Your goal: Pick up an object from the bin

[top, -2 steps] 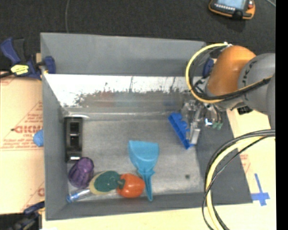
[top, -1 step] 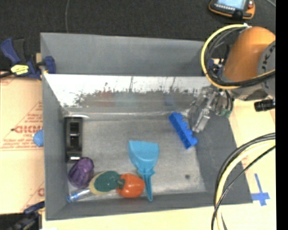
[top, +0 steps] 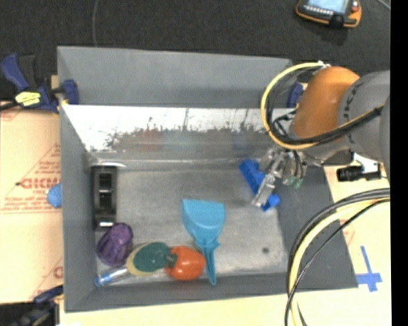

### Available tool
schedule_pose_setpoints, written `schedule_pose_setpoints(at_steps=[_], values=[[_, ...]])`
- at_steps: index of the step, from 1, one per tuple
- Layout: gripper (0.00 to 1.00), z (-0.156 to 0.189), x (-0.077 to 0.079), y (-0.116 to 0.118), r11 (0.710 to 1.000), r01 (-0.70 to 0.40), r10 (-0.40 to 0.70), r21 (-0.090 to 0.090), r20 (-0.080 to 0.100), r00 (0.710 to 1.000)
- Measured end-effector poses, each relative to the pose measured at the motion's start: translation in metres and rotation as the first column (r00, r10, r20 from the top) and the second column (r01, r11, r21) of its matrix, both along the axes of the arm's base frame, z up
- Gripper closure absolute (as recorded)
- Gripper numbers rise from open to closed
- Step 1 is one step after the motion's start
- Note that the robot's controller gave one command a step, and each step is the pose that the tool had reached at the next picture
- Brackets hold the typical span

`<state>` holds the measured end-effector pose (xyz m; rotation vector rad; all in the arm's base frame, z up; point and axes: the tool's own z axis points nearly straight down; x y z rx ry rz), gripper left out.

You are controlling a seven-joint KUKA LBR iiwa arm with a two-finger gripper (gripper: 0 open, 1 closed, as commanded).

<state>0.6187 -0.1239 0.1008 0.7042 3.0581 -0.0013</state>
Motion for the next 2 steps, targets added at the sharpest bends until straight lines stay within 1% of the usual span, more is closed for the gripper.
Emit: schedule_pose_setpoints(at_steps=[1, 2], values=[[0.00, -0.030, 0.028, -0.014, 0.986, 0.166, -0.166, -0.003, 0.017, 0.986], [1.00, -0.030, 0.007, -0.019, 0.908, 0.419, -0.419, 0.004, 0.003, 0.908]])
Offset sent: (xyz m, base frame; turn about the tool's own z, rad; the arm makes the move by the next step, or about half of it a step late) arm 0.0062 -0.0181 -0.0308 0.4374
